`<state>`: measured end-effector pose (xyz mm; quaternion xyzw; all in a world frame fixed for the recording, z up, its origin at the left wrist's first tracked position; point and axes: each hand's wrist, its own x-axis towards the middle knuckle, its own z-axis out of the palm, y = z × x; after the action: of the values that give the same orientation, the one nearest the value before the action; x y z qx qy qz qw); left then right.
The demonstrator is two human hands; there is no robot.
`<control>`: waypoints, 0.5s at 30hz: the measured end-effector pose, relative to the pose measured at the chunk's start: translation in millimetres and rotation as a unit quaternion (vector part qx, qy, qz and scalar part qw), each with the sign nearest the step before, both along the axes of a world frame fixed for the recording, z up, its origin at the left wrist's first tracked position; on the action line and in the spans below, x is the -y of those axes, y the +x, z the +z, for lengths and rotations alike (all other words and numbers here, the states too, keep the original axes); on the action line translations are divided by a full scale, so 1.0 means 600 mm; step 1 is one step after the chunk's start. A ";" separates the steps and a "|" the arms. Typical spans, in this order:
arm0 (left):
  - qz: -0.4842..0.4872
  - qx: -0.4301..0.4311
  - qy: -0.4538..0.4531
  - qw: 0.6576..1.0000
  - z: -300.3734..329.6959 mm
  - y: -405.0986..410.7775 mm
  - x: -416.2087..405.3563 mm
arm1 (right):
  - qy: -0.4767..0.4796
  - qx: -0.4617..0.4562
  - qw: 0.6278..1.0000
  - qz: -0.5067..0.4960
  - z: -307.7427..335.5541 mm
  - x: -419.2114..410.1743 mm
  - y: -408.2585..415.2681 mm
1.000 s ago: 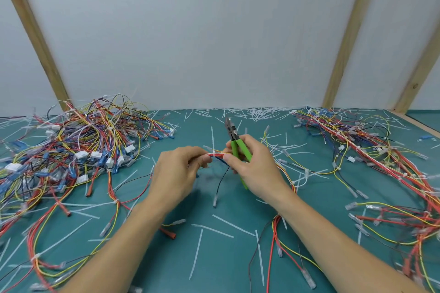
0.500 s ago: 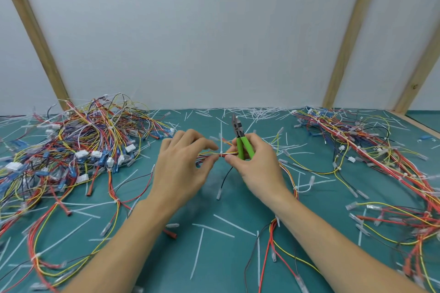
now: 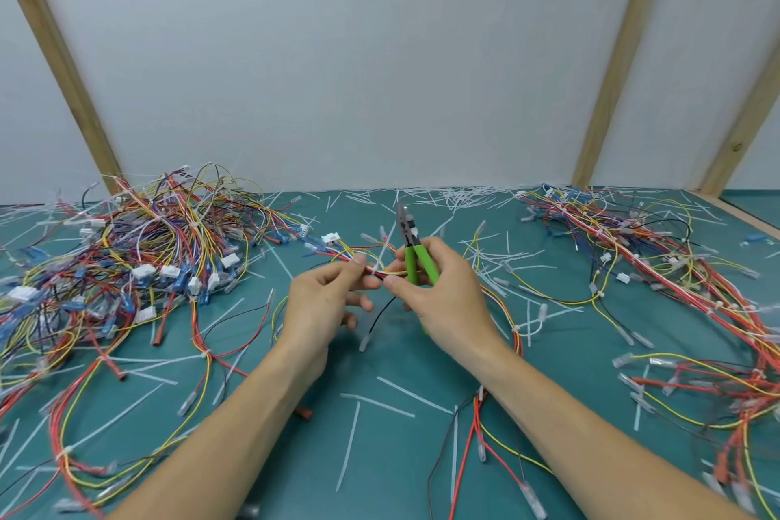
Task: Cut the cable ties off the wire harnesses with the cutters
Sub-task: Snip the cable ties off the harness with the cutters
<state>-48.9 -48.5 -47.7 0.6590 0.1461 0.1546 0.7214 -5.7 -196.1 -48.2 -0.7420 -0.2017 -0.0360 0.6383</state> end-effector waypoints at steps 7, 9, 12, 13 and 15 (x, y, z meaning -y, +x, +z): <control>0.041 0.006 0.021 0.999 0.007 -0.005 -0.018 | -0.188 0.231 0.949 -0.108 0.017 0.033 0.016; 0.045 0.006 0.022 0.999 0.006 -0.005 -0.020 | -0.247 0.258 0.928 -0.103 0.021 0.041 0.027; 0.037 0.009 0.012 0.999 0.004 -0.004 -0.019 | -0.325 0.272 0.903 -0.073 0.018 0.046 0.037; 0.033 0.011 0.008 0.999 0.004 -0.003 -0.018 | -0.345 0.277 0.894 -0.065 0.016 0.048 0.039; 0.025 0.014 -0.003 1.000 0.003 -0.002 -0.018 | -0.359 0.275 0.890 -0.057 0.015 0.052 0.043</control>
<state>-49.9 -37.8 -45.8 0.6507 0.1527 0.1813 0.7214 20.3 -227.3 -39.4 -0.8912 -0.3257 -0.1999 0.2443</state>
